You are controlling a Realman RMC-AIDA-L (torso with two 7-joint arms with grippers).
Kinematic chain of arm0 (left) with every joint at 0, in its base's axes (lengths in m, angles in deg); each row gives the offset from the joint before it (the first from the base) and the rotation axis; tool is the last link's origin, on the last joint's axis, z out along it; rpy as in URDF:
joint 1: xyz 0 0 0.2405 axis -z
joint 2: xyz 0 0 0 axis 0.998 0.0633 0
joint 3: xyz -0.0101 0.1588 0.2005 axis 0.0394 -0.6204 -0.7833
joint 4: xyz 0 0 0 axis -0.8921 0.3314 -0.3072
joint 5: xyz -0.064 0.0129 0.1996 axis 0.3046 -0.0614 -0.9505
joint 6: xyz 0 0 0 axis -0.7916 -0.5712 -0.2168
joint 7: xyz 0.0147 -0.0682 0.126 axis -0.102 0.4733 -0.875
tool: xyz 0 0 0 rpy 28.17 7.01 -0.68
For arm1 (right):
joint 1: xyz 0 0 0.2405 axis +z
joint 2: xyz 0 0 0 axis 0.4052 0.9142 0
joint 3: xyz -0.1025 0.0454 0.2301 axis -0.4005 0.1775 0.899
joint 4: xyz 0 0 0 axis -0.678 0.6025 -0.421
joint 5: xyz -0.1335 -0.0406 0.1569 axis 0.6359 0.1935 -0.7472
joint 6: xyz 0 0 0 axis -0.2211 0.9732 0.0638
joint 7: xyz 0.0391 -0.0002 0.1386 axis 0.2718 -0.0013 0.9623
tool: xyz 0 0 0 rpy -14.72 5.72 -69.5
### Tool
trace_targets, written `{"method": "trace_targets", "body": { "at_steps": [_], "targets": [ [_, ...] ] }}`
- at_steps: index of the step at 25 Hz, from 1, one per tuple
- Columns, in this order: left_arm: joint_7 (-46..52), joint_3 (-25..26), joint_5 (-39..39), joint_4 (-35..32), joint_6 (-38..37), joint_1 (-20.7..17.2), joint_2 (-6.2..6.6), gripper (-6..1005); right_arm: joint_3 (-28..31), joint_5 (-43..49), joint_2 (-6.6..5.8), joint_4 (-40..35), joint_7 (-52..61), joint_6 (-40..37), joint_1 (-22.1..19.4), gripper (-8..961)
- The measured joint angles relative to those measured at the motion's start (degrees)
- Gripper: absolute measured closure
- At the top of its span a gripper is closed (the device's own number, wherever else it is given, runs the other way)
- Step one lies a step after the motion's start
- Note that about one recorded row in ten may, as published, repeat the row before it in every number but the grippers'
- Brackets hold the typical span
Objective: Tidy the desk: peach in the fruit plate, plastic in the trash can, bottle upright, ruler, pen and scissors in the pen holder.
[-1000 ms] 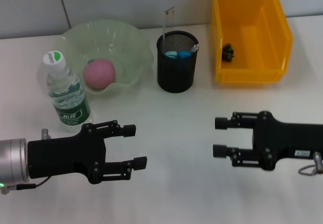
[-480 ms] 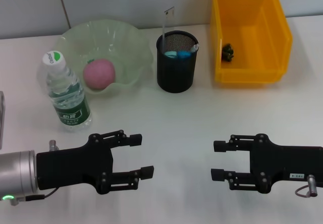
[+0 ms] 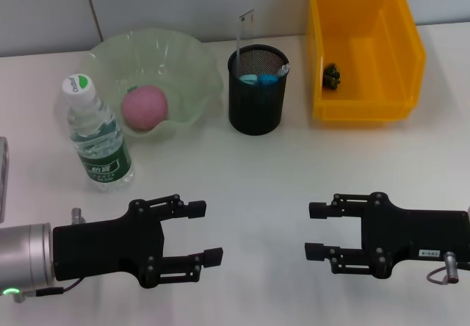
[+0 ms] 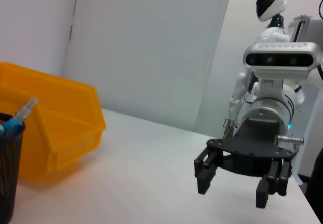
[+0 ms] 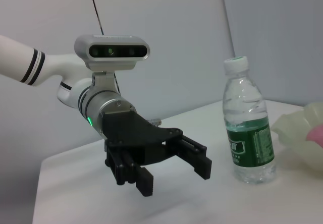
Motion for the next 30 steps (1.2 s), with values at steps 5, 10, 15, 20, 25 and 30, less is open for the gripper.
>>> {"method": "trace_targets", "body": {
  "at_steps": [5,10,15,20,25,30],
  "targets": [
    [-0.1,0.1,-1.4,0.0,0.2,0.2,0.03,208,0.0,-0.2,0.19,0.0,0.0,0.1,0.3,302],
    [-0.1,0.3,-2.6,0.0,0.3,0.7,-0.19,207,0.1,-0.4,0.22,0.0,0.0,0.1,0.4,301],
    [-0.1,0.2,-2.6,0.0,0.3,0.7,-0.24,207,0.1,-0.4,0.25,0.0,0.0,0.1,0.6,301],
    [-0.1,0.3,-2.6,0.0,0.3,0.8,-0.23,208,0.1,-0.5,0.25,0.0,0.0,0.1,0.7,302],
    [-0.1,0.2,-2.6,0.0,0.3,0.8,-0.22,207,0.1,-0.5,0.25,0.0,0.0,0.1,0.4,301],
    [-0.1,0.3,-2.6,0.0,0.3,0.8,-0.07,208,0.1,-0.4,0.29,0.0,0.0,0.1,0.2,301]
  ]
}}
